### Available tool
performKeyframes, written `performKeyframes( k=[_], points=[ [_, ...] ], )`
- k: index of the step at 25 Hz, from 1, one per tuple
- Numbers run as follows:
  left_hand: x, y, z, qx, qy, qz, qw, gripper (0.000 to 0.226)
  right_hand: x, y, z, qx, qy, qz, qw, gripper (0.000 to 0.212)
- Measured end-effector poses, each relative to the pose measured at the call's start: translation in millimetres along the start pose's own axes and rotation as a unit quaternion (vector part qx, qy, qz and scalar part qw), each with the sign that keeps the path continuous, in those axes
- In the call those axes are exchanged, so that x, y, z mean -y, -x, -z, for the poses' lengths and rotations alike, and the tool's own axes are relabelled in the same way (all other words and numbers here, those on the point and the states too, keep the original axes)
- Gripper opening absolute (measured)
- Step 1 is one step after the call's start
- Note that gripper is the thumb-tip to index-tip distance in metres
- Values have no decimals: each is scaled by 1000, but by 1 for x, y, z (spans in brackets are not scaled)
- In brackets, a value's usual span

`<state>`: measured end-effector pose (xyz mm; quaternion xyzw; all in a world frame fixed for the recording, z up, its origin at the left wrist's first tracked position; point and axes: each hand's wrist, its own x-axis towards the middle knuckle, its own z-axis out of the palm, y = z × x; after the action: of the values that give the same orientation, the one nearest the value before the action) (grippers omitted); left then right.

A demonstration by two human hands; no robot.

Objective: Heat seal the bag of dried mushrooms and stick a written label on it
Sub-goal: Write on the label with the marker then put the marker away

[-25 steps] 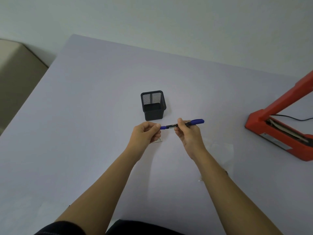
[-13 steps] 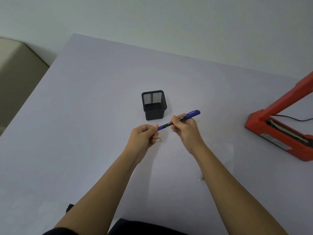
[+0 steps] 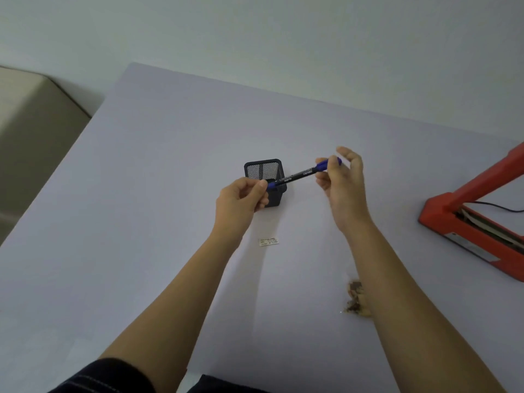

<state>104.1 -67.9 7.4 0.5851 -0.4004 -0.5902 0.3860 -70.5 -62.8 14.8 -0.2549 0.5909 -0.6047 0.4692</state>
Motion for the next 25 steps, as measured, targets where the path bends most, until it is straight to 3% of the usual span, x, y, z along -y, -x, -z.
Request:
performKeyframes(
  k=[5, 11, 17, 21, 25],
  points=[
    [-5, -25, 6, -113, -218, -45, 968, 26, 0, -25, -18, 12, 175, 137, 975, 8],
    [11, -40, 3, -20, -285, -31, 958, 39, -41, -39, -46, 99, 362, 157, 913, 10],
    [21, -45, 7, -27, -277, -42, 960, 40, -60, -40, -49, 50, 387, 125, 912, 20],
    [19, -40, 8, -29, -245, -38, 968, 41, -58, -42, -50, 57, 379, 115, 917, 42],
    [37, -30, 24, -146, -208, -15, 967, 31, -62, -35, -24, -51, 306, 85, 947, 32]
  ],
)
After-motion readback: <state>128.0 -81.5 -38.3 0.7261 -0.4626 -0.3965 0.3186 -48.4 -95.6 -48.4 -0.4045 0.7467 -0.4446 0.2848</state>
